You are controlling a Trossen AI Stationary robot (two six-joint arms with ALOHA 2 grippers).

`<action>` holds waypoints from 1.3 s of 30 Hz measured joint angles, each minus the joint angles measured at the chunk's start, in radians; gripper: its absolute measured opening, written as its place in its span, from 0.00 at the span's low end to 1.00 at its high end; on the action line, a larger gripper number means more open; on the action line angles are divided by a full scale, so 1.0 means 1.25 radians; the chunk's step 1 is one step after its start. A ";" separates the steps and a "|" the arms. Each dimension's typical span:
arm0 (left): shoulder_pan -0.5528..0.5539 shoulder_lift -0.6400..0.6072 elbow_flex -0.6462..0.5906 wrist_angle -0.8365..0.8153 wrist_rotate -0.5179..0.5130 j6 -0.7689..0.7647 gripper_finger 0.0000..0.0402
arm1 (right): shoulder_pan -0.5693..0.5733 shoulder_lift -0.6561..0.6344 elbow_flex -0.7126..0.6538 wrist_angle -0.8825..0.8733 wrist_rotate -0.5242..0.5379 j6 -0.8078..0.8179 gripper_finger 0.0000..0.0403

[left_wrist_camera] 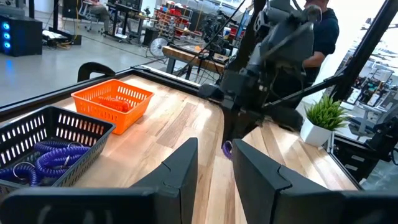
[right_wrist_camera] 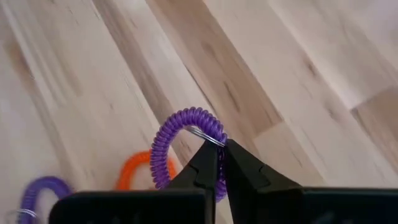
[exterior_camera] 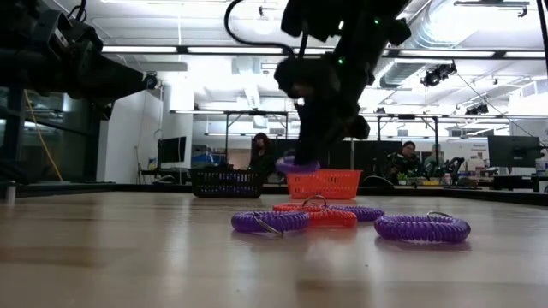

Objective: Sort spring keychains
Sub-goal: Put the purple spring keychain into the black bin

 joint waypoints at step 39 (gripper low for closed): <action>0.000 0.000 0.000 0.000 0.000 0.000 0.25 | -0.300 0.104 0.301 0.258 0.030 -0.069 0.03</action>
